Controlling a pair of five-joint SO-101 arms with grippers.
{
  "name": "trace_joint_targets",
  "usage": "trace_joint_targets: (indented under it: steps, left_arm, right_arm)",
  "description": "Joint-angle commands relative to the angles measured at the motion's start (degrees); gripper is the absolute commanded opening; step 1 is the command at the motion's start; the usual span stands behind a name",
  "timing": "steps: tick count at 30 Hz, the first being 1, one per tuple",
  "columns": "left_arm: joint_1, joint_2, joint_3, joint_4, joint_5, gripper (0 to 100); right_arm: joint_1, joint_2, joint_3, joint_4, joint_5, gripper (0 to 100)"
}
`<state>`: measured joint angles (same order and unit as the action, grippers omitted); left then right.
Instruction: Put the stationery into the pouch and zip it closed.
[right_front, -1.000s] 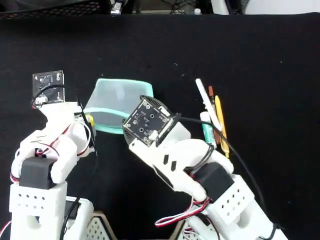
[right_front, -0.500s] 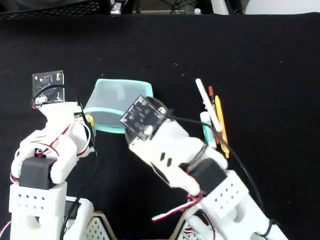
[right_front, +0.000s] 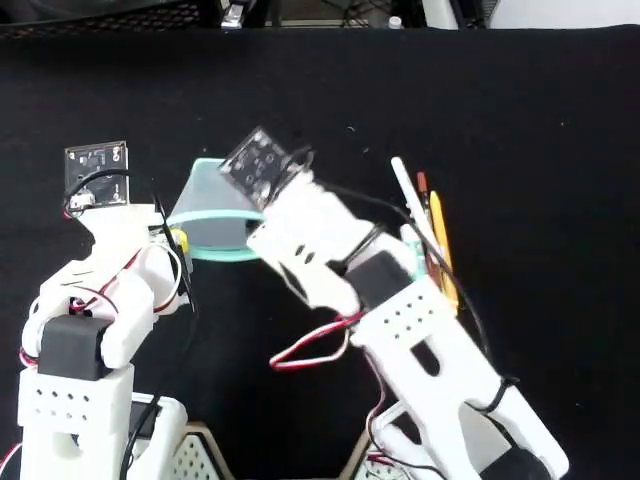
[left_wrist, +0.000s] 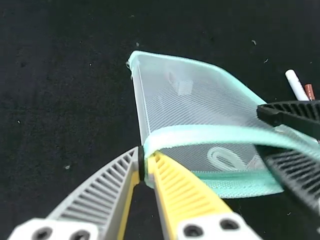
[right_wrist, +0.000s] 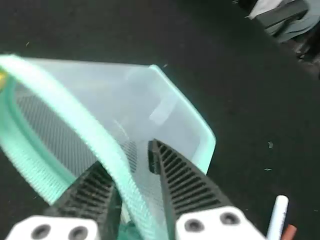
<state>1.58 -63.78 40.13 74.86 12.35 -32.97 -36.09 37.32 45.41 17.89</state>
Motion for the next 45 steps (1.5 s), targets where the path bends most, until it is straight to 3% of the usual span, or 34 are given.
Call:
trace_joint_targets:
  steps: [1,6,10,15,25,33,37,41,45]
  left_arm:
    - [0.0,-0.5,-2.7,0.3,0.1,3]
    - [-0.2,-0.5,-5.5,0.9,0.1,3]
    - [-0.1,-0.5,-10.2,6.4,0.1,4]
    - [-0.1,-0.5,-13.4,11.0,0.1,16]
    - [-0.6,-0.3,-13.2,9.1,0.1,18]
    - [-6.6,0.0,-13.3,4.7,-0.7,18]
    - [-6.6,0.0,-13.3,4.9,-2.9,17]
    - [-6.5,0.1,-13.2,4.7,-3.4,3]
    - [-2.6,-0.4,-11.0,4.7,-6.6,3]
  right_arm:
    - [1.8,-3.3,-6.8,3.9,1.7,1.2]
    - [1.7,-4.3,-10.2,10.5,4.2,1.2]
    - [-2.0,-4.3,-12.1,14.3,4.2,1.2]
    - [-4.1,-6.9,-12.3,14.9,4.2,1.2]
    - [-4.5,-8.8,-11.8,17.2,4.3,1.2]
    - [-4.5,-8.7,-9.4,16.9,4.3,1.2]
    - [-4.5,-9.0,-5.9,15.6,4.4,1.2]
    - [-4.5,-9.0,-5.5,15.8,4.4,1.2]
    - [-4.5,-9.0,-5.5,16.0,4.4,1.2]
